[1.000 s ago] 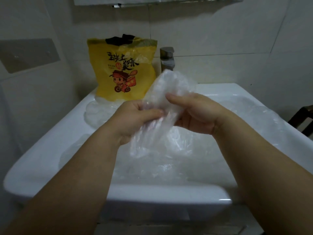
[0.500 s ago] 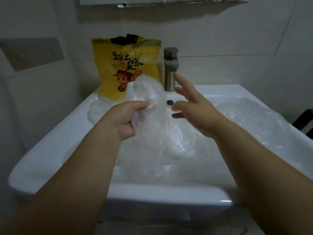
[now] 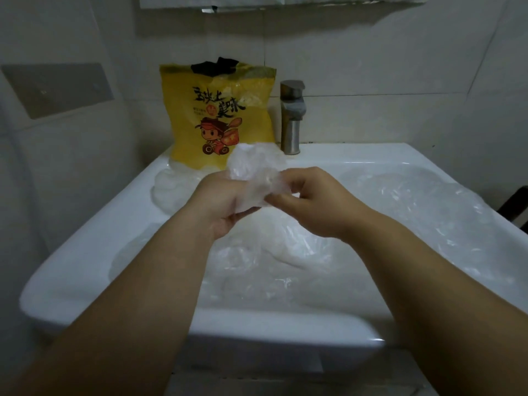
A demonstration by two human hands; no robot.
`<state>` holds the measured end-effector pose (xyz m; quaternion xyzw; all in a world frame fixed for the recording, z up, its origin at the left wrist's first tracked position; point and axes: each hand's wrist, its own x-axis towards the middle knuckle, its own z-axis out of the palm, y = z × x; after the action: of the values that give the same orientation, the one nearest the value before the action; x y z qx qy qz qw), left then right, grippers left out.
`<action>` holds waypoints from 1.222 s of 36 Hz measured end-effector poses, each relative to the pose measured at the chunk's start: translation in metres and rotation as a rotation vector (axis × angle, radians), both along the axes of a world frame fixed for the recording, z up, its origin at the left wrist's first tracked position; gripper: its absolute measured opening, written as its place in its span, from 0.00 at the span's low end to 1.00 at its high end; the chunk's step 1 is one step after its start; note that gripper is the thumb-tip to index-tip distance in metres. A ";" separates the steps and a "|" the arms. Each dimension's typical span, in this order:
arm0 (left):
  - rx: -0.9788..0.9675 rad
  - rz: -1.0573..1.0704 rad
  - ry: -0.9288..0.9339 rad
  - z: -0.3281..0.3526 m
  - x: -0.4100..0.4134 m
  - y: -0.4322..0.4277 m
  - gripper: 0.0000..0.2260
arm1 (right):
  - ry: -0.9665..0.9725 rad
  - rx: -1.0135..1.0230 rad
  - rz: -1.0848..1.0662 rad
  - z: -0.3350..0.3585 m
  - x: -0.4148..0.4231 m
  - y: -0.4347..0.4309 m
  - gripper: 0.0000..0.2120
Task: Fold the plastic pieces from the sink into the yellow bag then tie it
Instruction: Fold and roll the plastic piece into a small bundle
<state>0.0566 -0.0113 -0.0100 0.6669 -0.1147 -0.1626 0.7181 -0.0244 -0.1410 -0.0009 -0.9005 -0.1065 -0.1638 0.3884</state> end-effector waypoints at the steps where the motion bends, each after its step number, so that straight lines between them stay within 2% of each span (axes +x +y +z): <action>1: 0.006 -0.023 -0.024 0.000 -0.001 -0.001 0.08 | 0.017 0.020 -0.020 -0.001 0.001 -0.001 0.07; 5: -0.005 -0.105 -0.049 0.001 -0.004 -0.004 0.09 | -0.031 0.132 -0.122 0.000 0.007 -0.006 0.14; 12: 0.004 -0.275 -0.109 0.002 -0.012 -0.006 0.13 | -0.034 0.488 -0.302 -0.002 0.014 -0.013 0.11; 14: -0.005 -0.297 -0.113 0.001 -0.013 -0.006 0.13 | 0.080 0.593 -0.311 -0.002 0.015 -0.014 0.15; 16: -0.019 -0.326 -0.110 0.001 -0.014 -0.006 0.13 | 0.317 0.778 -0.262 0.000 0.013 -0.015 0.26; 17: -0.026 -0.339 -0.109 0.002 -0.015 -0.005 0.13 | 0.411 0.867 -0.215 0.002 0.012 -0.016 0.28; 19: -0.026 -0.367 -0.106 0.001 -0.015 -0.004 0.12 | 0.464 1.030 -0.137 0.004 0.010 -0.017 0.24; 21: -0.012 -0.357 -0.097 0.001 -0.015 -0.003 0.14 | 0.393 1.118 -0.129 0.005 0.010 -0.017 0.20; 23: -0.016 -0.341 -0.082 0.002 -0.014 -0.003 0.13 | 0.283 1.108 -0.160 0.007 0.010 -0.018 0.17; 25: -0.070 -0.324 -0.060 0.003 -0.011 0.000 0.06 | 0.209 1.074 -0.165 0.008 0.009 -0.020 0.18; 26: -0.108 -0.343 -0.032 0.005 -0.010 0.001 0.12 | 0.197 1.048 -0.148 0.008 0.009 -0.021 0.20; 28: -0.134 -0.435 0.040 0.007 -0.008 0.005 0.28 | 0.213 0.929 -0.116 0.008 0.008 -0.020 0.22; 29: -0.118 -0.487 0.042 0.008 -0.009 0.004 0.31 | 0.240 0.854 -0.104 0.007 0.007 -0.019 0.23; 30: -0.087 -0.498 0.031 0.008 -0.013 0.003 0.31 | 0.271 0.783 -0.092 0.006 0.007 -0.017 0.25; 32: -0.002 -0.391 -0.015 0.007 -0.016 -0.001 0.25 | 0.315 0.704 -0.070 0.003 0.007 -0.015 0.27; 34: 0.025 -0.268 -0.051 0.002 -0.013 -0.003 0.24 | 0.324 0.721 -0.079 0.004 0.008 -0.013 0.29; 38: -0.110 -0.091 -0.019 0.001 -0.001 -0.004 0.16 | 0.436 0.993 -0.051 0.004 0.011 -0.020 0.43; 39: -0.153 -0.055 -0.006 0.002 0.001 -0.004 0.15 | 0.512 1.000 -0.005 0.004 0.011 -0.019 0.42; 41: -0.233 -0.019 0.012 0.003 0.003 -0.004 0.15 | 0.616 0.973 0.053 0.001 0.011 -0.013 0.30; 43: -0.287 -0.017 0.023 0.002 0.003 -0.005 0.13 | 0.568 1.029 0.000 -0.002 0.015 -0.010 0.17; 44: -0.309 -0.020 0.029 0.002 0.004 -0.006 0.10 | 0.516 1.072 -0.026 -0.003 0.016 -0.010 0.14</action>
<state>0.0603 -0.0168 -0.0076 0.5447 -0.1345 -0.1596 0.8123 -0.0086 -0.1506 -0.0040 -0.5908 0.0998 0.0249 0.8002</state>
